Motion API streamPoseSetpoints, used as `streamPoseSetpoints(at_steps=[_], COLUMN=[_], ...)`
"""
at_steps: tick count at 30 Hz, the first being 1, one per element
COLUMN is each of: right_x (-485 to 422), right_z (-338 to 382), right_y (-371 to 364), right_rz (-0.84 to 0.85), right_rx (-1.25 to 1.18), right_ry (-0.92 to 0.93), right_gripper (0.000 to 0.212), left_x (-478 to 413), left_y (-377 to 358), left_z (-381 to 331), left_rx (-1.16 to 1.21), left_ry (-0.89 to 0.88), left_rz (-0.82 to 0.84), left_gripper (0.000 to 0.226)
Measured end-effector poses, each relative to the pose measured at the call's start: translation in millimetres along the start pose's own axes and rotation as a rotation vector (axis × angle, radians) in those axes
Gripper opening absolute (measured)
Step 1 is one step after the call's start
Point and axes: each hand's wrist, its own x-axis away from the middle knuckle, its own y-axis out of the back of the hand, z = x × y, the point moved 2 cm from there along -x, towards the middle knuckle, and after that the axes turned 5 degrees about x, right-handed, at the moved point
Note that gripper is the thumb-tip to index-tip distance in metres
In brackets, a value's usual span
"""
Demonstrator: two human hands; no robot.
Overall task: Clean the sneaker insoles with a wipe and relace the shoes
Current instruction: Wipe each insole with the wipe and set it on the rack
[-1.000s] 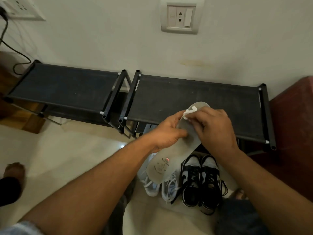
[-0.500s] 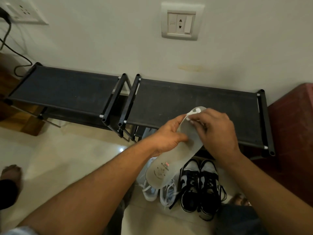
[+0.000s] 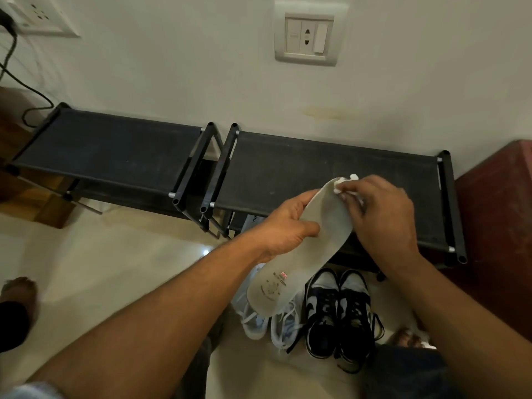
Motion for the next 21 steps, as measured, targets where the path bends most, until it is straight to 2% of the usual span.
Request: streamPoseSetpoints(at_steps=[3, 7, 10, 14, 19, 21], right_x=[8, -1, 10, -1, 11, 2], right_z=[12, -1, 13, -3, 13, -1], right_y=[-6, 2, -7, 1, -6, -1], right_rz=[0.085, 0.013, 0.091, 0.028, 0.114, 0.075], right_rx=[0.018, -0.011, 0.011, -0.018, 0.003, -0.021], right_ry=[0.136, 0.000, 0.146, 0.001, 0.147, 0.023], right_gripper=[0.016, 0.015, 0.017, 0.014, 0.016, 0.015], left_x=[-1, -2, -2, -4, -4, -5], left_y=[3, 5, 7, 7, 10, 10], left_z=[1, 0, 0, 1, 3, 3], left_rx=[0.009, 0.000, 0.012, -0.002, 0.008, -0.008], left_ry=[-0.009, -0.010, -0.016, -0.020, -0.029, -0.028], left_rz=[-0.033, -0.036, -0.053, -0.056, -0.088, -0.076], left_gripper=[0.074, 0.075, 0.073, 0.075, 0.074, 0.075])
